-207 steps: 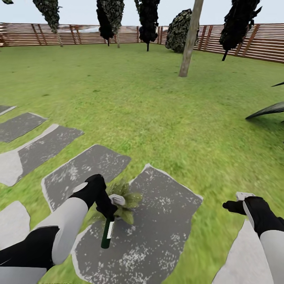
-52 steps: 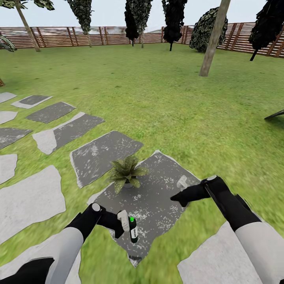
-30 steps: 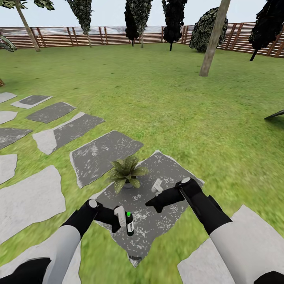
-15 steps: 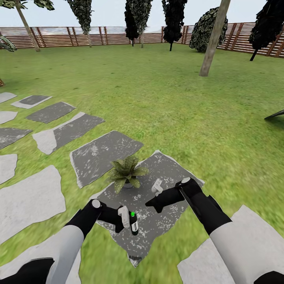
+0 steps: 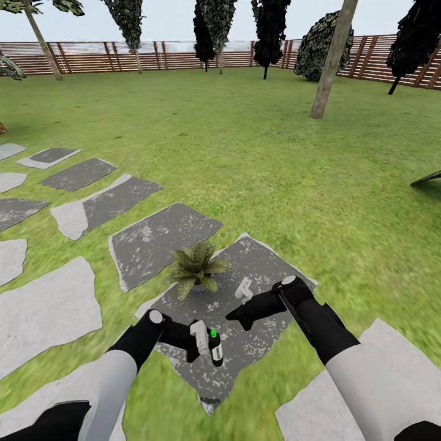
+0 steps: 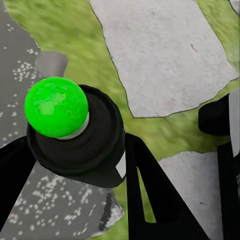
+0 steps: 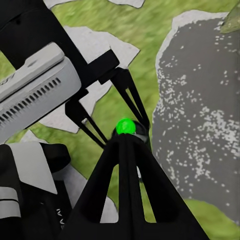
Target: Pick up the pesticide atomizer in the garden and spray insectifuge to fully cover both potted plants in the garden.
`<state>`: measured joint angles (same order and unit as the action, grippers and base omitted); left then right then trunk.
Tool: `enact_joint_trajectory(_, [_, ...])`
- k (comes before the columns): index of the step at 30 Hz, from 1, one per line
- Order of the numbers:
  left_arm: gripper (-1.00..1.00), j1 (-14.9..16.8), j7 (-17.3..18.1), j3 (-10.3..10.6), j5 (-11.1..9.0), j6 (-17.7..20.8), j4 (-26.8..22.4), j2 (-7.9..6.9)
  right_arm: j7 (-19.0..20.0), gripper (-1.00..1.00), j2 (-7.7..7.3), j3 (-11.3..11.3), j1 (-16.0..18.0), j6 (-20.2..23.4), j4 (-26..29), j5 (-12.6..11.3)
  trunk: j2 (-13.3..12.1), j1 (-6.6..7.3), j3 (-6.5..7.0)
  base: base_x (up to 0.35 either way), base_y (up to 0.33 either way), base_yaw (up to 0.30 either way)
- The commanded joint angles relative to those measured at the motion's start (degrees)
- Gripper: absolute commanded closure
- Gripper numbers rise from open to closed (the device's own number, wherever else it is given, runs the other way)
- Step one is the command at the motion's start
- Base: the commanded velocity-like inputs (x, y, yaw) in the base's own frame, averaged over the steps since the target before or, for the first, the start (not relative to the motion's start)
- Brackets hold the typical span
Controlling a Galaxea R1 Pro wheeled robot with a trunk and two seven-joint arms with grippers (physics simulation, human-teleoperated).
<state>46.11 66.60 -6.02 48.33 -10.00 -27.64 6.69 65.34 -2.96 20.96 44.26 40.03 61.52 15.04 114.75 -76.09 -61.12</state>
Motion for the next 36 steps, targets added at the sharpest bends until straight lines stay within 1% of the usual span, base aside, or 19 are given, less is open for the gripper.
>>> enact_joint_trajectory(1, [1.0,0.03,0.11,-0.48,0.61,-0.63,-0.04,0.25,0.25,1.0,-0.02,0.05,0.04,0.33,0.09,0.34,0.02,0.01,-0.04,0.0,0.0,0.0])
enact_joint_trajectory(5, [1.0,0.04,0.11,-0.48,0.54,-0.63,-0.04,0.56,0.16,1.0,-0.02,0.05,0.04,0.32,-0.04,0.34,0.02,0.01,-0.04,0.0,0.0,0.0])
enact_joint_trajectory(12, [1.0,0.04,0.18,-0.46,0.47,-0.63,-0.06,0.66,0.05,1.0,-0.02,0.05,0.04,0.24,-0.32,0.34,0.02,0.01,-0.04,0.0,0.0,0.0])
enact_joint_trajectory(13, [1.0,0.04,0.25,-0.44,0.46,-0.6,-0.05,0.74,0.05,1.0,-0.02,0.05,0.04,0.24,-0.33,0.34,0.02,0.01,-0.04,0.0,0.0,0.0])
enact_joint_trajectory(14, [1.0,0.04,0.93,-0.44,0.45,-0.58,-0.1,1.27,0.05,1.0,-0.02,0.05,0.04,0.23,-0.34,0.34,0.02,0.01,-0.04,0.0,0.0,0.0])
enact_joint_trajectory(17, [1.0,0.04,1.56,-0.4,0.45,-0.55,-0.12,1.71,0.05,1.0,-0.02,0.05,0.04,0.23,-0.35,0.34,0.02,0.01,-0.04,0.0,0.0,0.0])
enact_joint_trajectory(32, [1.0,0.04,2.0,-0.48,0.36,-0.38,-0.55,2.6,0.05,1.0,-0.09,-0.04,0.04,0.23,-0.38,0.34,0.02,0.01,-0.04,0.0,0.0,0.0])
enact_joint_trajectory(36, [1.0,0.04,3.93,-0.54,0.28,-0.35,-2.3,2.7,0.05,1.0,-0.11,-0.03,0.04,0.23,-0.35,0.34,0.02,0.01,-0.04,0.0,0.0,0.0])
